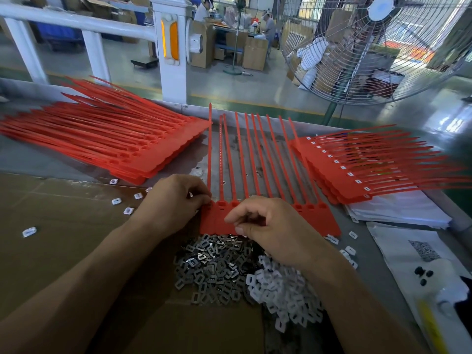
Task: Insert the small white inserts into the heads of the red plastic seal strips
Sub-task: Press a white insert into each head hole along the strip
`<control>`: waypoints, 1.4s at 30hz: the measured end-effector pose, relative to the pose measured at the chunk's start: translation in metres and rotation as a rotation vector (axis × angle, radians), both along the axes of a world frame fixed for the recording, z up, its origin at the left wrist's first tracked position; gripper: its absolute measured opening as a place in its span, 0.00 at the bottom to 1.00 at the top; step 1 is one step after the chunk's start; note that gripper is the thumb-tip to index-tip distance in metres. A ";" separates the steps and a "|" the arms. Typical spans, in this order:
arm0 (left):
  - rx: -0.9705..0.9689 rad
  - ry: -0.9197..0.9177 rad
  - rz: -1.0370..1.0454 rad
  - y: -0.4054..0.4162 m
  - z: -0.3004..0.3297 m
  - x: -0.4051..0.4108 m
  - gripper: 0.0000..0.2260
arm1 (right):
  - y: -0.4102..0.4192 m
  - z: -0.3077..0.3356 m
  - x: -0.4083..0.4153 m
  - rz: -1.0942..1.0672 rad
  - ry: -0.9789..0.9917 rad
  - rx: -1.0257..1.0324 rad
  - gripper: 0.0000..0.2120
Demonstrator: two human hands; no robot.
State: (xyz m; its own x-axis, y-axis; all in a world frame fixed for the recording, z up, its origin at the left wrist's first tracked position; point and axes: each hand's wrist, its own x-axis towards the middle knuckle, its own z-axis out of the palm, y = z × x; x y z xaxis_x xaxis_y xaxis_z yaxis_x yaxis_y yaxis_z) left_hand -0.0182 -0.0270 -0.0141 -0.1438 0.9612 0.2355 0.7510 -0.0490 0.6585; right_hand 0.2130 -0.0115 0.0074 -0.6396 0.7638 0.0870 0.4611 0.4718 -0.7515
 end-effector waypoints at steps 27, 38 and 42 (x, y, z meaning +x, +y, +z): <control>0.345 -0.036 -0.415 -0.007 0.002 0.027 0.10 | 0.004 0.001 -0.004 -0.297 0.486 -0.367 0.08; 0.435 0.052 -0.412 -0.009 0.006 0.027 0.01 | 0.005 -0.003 -0.005 -0.266 0.467 -0.355 0.06; 0.415 -0.013 -0.396 -0.010 0.007 0.027 0.02 | 0.003 -0.002 -0.005 -0.254 0.438 -0.314 0.06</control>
State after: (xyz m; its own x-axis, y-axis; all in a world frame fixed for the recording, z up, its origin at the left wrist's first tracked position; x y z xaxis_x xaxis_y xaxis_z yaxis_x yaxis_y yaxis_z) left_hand 0.0091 -0.0369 -0.0070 0.2033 0.7694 0.6055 0.6148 -0.5817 0.5326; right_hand 0.2081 -0.0085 0.0055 -0.3891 0.9200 0.0472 0.1455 0.1120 -0.9830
